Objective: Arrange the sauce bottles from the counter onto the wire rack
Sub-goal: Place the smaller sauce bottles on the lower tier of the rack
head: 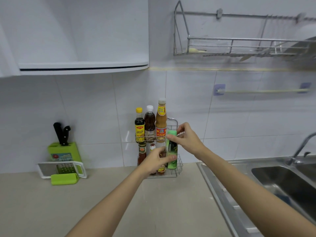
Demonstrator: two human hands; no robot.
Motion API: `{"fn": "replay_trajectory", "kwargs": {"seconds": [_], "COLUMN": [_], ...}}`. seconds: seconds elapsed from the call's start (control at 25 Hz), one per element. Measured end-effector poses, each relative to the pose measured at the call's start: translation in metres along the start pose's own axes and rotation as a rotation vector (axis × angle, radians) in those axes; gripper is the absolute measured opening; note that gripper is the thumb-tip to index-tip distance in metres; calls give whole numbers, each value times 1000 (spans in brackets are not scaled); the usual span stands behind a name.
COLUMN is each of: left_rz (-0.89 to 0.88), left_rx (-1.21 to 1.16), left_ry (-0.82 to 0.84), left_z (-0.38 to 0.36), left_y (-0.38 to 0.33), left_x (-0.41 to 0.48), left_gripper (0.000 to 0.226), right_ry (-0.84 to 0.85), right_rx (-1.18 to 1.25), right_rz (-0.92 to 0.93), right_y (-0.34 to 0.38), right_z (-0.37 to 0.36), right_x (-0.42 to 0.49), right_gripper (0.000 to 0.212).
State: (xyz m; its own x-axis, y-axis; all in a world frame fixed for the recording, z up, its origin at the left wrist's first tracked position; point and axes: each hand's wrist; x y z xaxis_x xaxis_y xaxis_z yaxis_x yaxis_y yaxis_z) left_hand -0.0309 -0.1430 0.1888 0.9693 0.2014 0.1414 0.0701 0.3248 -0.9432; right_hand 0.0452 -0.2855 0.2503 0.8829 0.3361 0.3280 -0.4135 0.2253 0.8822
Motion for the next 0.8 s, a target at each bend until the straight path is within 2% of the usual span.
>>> {"fn": "replay_trajectory", "kwargs": {"seconds": [0.08, 0.2, 0.28, 0.36, 0.44, 0.56, 0.72, 0.8], "left_rz": [9, 30, 25, 28, 28, 32, 42, 32], "left_rx": [-2, -3, -1, -33, -38, 6, -9, 16], "left_ry": [-9, 8, 16, 8, 2, -15, 17, 0], "left_z": [0, 3, 4, 4, 6, 6, 5, 4], "left_y": [-2, 1, -2, -4, -3, 2, -6, -7], "left_x": [0, 0, -3, -1, 0, 2, 2, 3], "left_gripper": [41, 43, 42, 40, 40, 49, 28, 25], "right_ry": [59, 79, 33, 66, 104, 14, 207, 184], "right_rx": [-3, 59, 58, 84, 48, -63, -92, -160], "right_rz": [-8, -50, -66, -82, -46, -1, 19, 28], "right_y": [0, -2, -5, -4, 0, 4, 4, 7], "right_z": [-2, 0, 0, -1, -2, -6, -5, -4], "right_x": [1, 4, 6, 9, 11, 14, 18, 21], "right_gripper": [44, 33, 43, 48, 36, 31, 38, 34]}}
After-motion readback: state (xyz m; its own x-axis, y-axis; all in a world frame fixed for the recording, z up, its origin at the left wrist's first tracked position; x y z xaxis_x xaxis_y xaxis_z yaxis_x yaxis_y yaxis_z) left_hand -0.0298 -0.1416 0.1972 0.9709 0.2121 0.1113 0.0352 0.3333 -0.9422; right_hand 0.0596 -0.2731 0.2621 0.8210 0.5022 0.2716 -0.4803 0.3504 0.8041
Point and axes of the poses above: each hand's wrist, its own x-axis towards the middle knuckle, its own z-axis out of the back of the hand, y = z × x, and after that the axes turned 10 degrees about -y, right-handed
